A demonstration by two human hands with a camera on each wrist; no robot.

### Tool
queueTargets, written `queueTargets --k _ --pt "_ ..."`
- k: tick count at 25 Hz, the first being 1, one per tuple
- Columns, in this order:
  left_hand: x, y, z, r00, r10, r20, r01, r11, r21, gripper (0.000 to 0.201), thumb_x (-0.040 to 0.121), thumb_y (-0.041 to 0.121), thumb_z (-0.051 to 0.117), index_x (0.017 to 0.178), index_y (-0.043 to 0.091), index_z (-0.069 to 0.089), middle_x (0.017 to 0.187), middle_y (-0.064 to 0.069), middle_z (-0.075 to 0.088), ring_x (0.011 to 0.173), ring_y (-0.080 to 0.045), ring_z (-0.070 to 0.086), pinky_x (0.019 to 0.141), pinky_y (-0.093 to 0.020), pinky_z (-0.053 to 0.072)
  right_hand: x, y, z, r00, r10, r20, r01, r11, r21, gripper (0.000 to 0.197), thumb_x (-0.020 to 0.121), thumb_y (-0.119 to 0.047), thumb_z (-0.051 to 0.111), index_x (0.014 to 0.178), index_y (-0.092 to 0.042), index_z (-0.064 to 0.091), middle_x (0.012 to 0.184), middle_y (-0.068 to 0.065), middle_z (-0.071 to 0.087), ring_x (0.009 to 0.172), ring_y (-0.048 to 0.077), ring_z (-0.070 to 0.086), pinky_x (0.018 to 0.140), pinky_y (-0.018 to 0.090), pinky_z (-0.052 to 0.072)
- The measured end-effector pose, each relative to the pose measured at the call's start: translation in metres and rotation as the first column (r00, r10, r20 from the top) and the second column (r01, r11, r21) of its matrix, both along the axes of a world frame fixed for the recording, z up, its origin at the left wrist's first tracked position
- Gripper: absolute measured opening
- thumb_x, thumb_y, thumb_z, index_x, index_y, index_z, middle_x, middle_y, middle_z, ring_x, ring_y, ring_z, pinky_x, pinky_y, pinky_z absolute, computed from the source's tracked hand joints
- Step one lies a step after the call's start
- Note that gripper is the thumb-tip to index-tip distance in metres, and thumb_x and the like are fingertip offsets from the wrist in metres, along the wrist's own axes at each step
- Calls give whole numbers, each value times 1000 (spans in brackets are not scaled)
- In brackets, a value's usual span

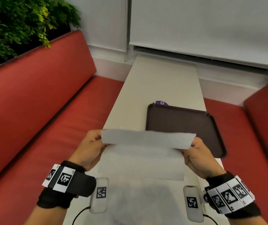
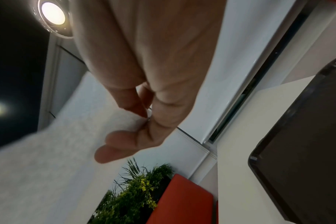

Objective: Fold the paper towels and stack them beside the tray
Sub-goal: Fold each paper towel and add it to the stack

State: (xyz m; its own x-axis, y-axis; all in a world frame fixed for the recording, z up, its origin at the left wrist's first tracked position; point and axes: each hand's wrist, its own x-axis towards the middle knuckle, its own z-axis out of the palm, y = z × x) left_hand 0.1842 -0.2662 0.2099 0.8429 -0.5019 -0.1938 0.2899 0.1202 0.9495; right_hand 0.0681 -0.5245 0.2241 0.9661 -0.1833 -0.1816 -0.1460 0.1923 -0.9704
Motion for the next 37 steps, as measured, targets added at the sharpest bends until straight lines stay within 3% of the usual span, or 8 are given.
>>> queueTargets --k 4,11,17,22,26,29,32,37 --pt "-2 -7 -1 994 -10 -108 10 1000 -5 27 82 4 43 69 4 67 76 -10 65 63 -23 58 53 -24 48 -15 -11 -6 987 -131 -97 142 984 107 48 98 -7 29 66 6 64 59 6 64 55 14 62 48 20 49" --pt "-27 -101 -49 940 -317 127 231 864 447 9 79 -6 67 79 3 69 72 -8 70 57 -17 67 56 -20 52 -107 -48 -80 871 -465 -155 395 853 -341 12 76 2 74 78 -9 75 82 4 73 63 15 65 57 25 54" --pt "-73 -277 -122 683 -614 397 294 728 619 23 84 -1 56 88 13 73 91 0 71 62 -10 57 64 -6 42 -203 -88 -139 597 -742 -305 584 663 -469 20 77 4 74 83 -16 73 67 0 64 51 17 66 66 39 59" --pt "-76 -349 -182 568 -767 297 272 516 812 34 90 6 48 121 15 61 128 -5 57 118 -25 52 103 -34 39 -198 -126 -175 513 -760 -400 507 644 -573 23 83 -11 71 97 -29 70 58 -1 70 65 12 71 79 27 55" --pt "-77 -358 -193 396 -916 60 243 168 955 49 93 25 47 140 33 35 137 -8 36 128 -28 35 106 -49 32 -190 -136 -199 547 -639 -542 237 738 -632 35 89 -26 62 123 -31 60 71 -3 68 95 29 63 94 33 48" --pt "-66 -328 -183 514 -829 221 221 377 899 42 91 29 51 132 37 46 123 -5 42 114 -24 42 99 -38 36 -191 -126 -190 588 -644 -489 82 649 -756 40 90 -32 60 130 -30 55 82 6 71 76 18 61 90 29 51" --pt "-45 -240 -158 758 -603 249 208 585 784 30 89 26 58 119 30 60 101 1 51 80 -10 50 85 -23 40 -173 -98 -171 708 -570 -416 -19 574 -819 39 89 -31 63 127 -26 58 47 -6 54 46 7 50 76 28 54" --pt "-63 -40 -139 929 -371 0 188 470 863 7 88 26 60 91 29 65 79 7 60 68 -1 54 60 -7 36 -104 -19 -171 916 -134 -378 -249 549 -798 37 84 -36 68 118 -23 64 83 -6 61 76 12 58 75 30 53"
